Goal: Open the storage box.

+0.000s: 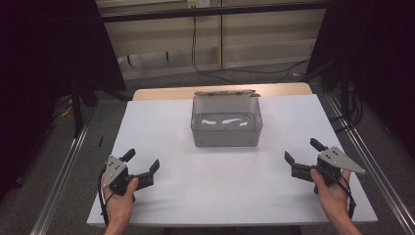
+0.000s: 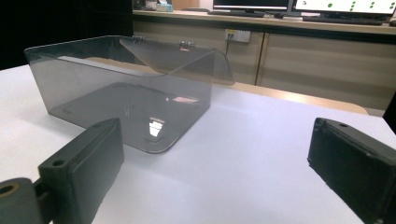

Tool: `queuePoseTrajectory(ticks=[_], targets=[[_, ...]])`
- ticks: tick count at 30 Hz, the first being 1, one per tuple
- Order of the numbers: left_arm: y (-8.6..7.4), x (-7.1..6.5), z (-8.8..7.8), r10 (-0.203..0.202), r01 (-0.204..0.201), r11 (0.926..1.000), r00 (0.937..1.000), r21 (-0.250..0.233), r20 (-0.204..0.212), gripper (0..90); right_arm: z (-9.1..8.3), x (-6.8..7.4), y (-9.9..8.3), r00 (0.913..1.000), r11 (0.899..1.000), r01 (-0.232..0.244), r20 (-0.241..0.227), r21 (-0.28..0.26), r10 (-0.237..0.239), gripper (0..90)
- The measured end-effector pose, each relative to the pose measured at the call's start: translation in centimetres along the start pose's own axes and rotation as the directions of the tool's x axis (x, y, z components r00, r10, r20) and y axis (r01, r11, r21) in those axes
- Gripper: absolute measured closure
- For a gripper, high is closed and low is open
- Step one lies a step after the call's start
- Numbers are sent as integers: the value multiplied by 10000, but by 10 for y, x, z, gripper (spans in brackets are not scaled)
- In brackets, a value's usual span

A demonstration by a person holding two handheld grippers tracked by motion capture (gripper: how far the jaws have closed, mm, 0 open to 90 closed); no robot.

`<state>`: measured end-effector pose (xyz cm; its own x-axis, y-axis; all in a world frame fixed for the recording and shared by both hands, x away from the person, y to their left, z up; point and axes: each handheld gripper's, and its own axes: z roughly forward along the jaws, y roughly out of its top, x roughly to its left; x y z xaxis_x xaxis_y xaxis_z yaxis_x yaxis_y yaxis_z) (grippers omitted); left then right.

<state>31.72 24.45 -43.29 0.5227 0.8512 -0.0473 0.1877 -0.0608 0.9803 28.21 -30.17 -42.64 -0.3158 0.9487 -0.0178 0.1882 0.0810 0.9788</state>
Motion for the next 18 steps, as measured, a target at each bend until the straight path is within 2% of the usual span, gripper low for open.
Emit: queuePoseTrajectory(ticks=[2, 5, 10, 13, 15, 18], targets=[[-3, -1, -7, -81, 81, 10000, 10000, 22, -55, 36, -5, -1, -3, 9999, 9999, -118, 92, 29, 118, 35], [-8, -5, -14, 36, -35, 10000, 10000, 88, -6, 36, -11, 0, -7, 9998, 9999, -147, 141, 91, 145, 35], [-12, -7, -20, -219, 219, 9998, 9997, -9, 102, 35, -22, 1, -12, 9994, 9997, -207, 288, -102, 210, 32], [-15, -5, -24, -361, 357, 9993, 9991, -146, -234, 36, -26, -1, -12, 9991, 9997, -84, 412, -220, 93, 30], [-15, -3, -24, -581, 579, 9983, 9980, -89, -244, 35, -26, -1, -12, 9989, 9995, -228, 416, -235, 237, 30], [-14, -1, -24, -582, 578, 9983, 9977, -123, -337, 36, -23, -1, -12, 9990, 9993, -291, 335, -252, 299, 30]])
